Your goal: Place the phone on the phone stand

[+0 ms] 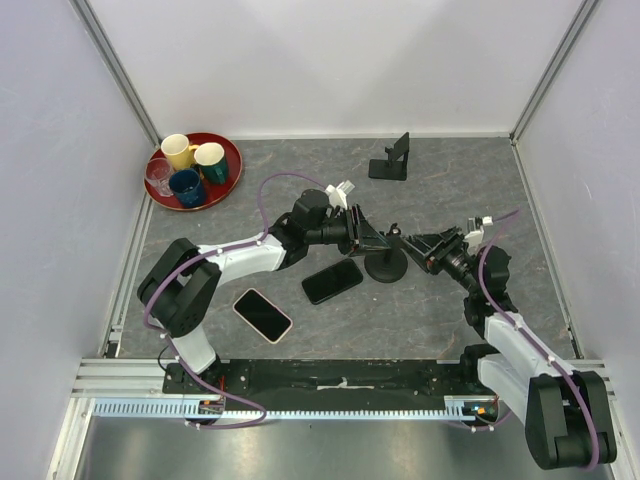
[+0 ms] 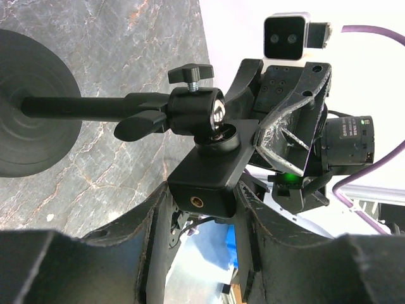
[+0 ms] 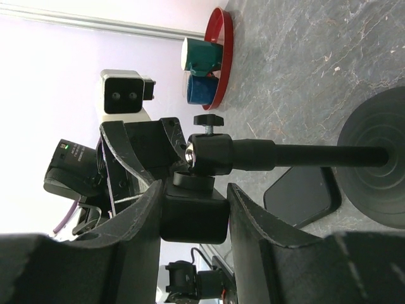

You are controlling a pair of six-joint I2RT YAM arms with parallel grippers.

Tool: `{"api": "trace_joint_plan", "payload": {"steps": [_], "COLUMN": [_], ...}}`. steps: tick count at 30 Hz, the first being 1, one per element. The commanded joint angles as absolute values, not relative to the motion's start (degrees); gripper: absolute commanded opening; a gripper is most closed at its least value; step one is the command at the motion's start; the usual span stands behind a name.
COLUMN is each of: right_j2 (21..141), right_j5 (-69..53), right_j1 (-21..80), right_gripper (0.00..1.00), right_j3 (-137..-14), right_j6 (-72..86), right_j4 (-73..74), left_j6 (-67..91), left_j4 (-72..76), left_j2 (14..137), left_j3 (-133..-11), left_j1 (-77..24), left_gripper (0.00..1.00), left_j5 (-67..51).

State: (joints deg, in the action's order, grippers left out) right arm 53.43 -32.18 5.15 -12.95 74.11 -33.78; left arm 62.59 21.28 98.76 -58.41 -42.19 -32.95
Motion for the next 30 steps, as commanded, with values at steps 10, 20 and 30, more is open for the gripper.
{"api": "trace_joint_plan", "payload": {"steps": [10,20,30], "right_j2": [57.3,57.83,53.09], "right_j5": [-31.19,-32.52,-33.75], "right_j1": [4.4,3.25,3.25], "right_gripper": [0.09,0.5,0.98], "right_j3": [-5.72,-10.02,-15.46], "right_j6": [75.23,69.18,59.17], "right_j4": [-30.75,-26.55,-13.55], "left_j6": [58.71,52.83,28.07], "left_j4": [22.41,18.74,-12.54], "left_j2": [98.61,85.36,69.08], "left_j3": [-60.56,-52.48,-51.41], "left_j1": [-39.55,-36.48,-34.28], "left_gripper": [0.28,0.9,0.95], "left_j5": [-29.62,-29.44,-20.58]}}
